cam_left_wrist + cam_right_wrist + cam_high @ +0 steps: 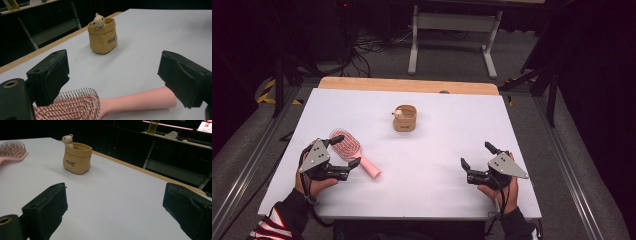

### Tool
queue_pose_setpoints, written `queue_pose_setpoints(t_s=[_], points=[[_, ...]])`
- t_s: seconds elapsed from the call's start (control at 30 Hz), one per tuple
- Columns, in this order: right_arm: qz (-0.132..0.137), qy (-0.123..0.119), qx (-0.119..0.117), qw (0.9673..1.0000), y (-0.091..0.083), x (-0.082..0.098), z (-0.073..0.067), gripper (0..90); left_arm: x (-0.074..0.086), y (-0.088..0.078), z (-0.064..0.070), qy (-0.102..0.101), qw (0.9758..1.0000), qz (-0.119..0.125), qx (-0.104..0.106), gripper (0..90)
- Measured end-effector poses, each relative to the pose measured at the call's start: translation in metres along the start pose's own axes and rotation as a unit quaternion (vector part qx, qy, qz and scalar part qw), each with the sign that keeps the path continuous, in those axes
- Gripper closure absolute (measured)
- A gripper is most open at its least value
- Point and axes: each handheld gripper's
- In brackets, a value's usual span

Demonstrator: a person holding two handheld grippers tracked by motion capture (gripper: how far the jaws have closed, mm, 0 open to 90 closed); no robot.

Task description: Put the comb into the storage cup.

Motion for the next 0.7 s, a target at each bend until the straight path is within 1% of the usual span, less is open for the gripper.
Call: queue_pose_setpoints(t_s=[0.07,0.1,0.17,0.23,0.27,0.3,0.5,0.53,0.57,0.63,0.67,0.7], points=[[0.000,0.003,-0.001,1.0000,-0.001,0.001,0.001,6.1,0.000,0.000,0.001,-0.001,1.0000,-0.001,0.000,12.6],[-0.001,0.004,0.001,1.0000,-0.001,0.001,0.001,6.1,0.000,0.001,0.003,-0.004,1.0000,-0.002,0.004,12.9],[-0.002,0.004,0.001,1.0000,0.000,0.001,0.001,6.1,0.000,0.001,0.003,-0.001,1.0000,-0.004,0.005,13.6],[-0.005,0.004,0.001,1.0000,0.002,0.002,0.000,6.2,0.000,0.002,0.004,-0.003,0.9999,-0.007,0.009,16.5],[-0.005,0.004,0.001,1.0000,0.002,0.002,0.000,6.2,0.001,0.004,0.005,-0.004,0.9999,-0.009,0.009,16.5],[-0.007,0.004,0.001,1.0000,0.003,0.002,0.000,6.2,0.001,0.005,0.005,0.000,0.9999,-0.012,0.009,17.4],[-0.013,0.001,0.004,0.9999,0.004,0.004,0.000,6.6,0.001,0.009,0.005,-0.004,0.9997,-0.020,0.017,30.1],[-0.014,0.004,0.005,0.9999,0.005,0.005,0.001,6.7,0.001,0.010,0.005,0.000,0.9994,-0.025,0.025,32.7],[-0.016,0.003,0.007,0.9998,0.005,0.005,0.002,6.7,0.000,0.011,0.005,0.004,0.9990,-0.029,0.033,36.0],[-0.018,0.003,0.008,0.9998,0.006,0.006,0.003,6.9,0.000,0.014,0.005,0.010,0.9984,-0.039,0.039,44.6],[-0.021,0.003,0.010,0.9997,0.007,0.007,0.003,7.1,0.000,0.016,0.006,0.010,0.9980,-0.044,0.044,49.1],[-0.023,0.003,0.012,0.9997,0.008,0.007,0.003,7.3,0.000,0.016,0.006,0.010,0.9980,-0.044,0.044,53.3]])
Point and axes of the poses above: each handheld gripper's, and its own axes: y roughly forward along the jaws, x roughly out of its underside, z roughly to its right, and after that the axes turned 7 degrees about y, right-handed
